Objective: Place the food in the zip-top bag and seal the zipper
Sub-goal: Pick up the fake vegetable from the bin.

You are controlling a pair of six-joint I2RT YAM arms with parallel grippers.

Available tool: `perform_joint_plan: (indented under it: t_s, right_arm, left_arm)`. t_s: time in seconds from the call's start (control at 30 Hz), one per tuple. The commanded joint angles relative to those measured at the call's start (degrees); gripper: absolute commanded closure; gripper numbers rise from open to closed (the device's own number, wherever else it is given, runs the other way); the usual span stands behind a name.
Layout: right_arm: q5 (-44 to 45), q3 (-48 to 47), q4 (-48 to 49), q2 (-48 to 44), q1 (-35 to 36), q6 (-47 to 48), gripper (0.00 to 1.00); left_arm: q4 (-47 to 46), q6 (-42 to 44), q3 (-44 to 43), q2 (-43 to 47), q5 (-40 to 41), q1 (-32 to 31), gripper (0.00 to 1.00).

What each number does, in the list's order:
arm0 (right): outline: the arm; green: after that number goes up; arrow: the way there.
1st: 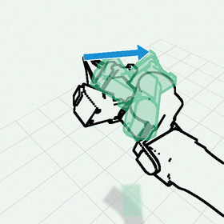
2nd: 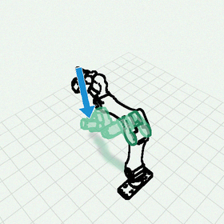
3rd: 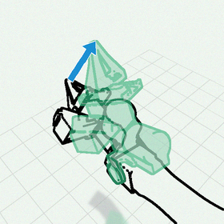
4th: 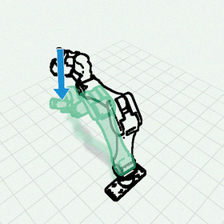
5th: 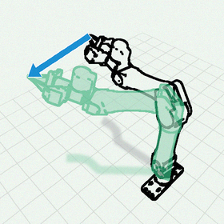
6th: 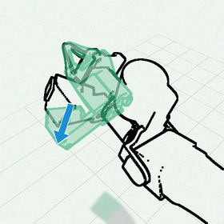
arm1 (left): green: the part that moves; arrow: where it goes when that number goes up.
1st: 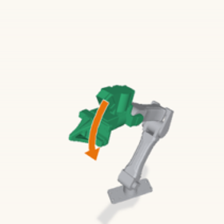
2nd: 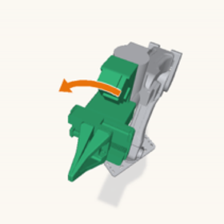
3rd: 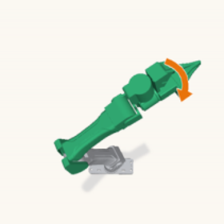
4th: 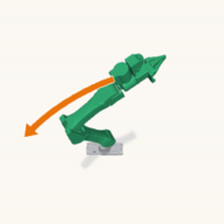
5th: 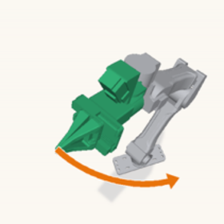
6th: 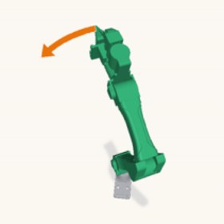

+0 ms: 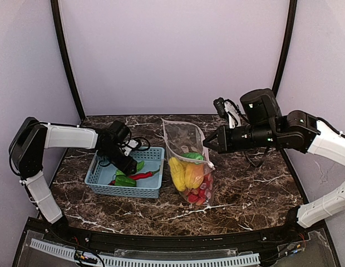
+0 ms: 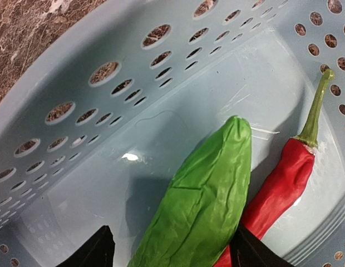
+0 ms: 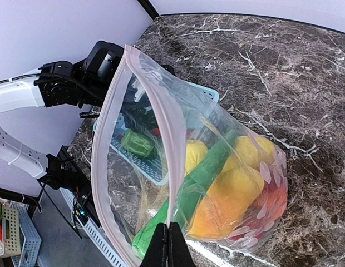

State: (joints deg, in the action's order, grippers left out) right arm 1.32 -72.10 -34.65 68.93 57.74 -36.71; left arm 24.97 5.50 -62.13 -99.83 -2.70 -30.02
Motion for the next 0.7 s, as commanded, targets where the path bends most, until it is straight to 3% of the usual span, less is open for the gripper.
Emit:
perform_joint_plan:
  t_s: [0.0,0.13,0.37,0.67]
  right_arm:
    - [0.09,-0.41,1.94,0.95,0.19,0.23,1.0]
    - [-0.09,-0.5,1.96,1.08,0.1,0.19,1.0]
    - [-0.13,-0.5,1.98,1.11,0.13,0.22,1.0]
    - [-0.48,-1.01,1.97,1.41,0.18,0.39,1.0]
  left_arm:
    - [1.74,1.37,-1.47,-1.41,0.2,0.49,0.31]
    - [2.41,1.32,-1.99,-1.66,1.0,0.49,0.41]
    - [1.15,0.32,-0.6,2.86,1.96,0.49,0.48]
    - [-2.05,-4.4,6.26,18.02,3.1,0.49,0.54]
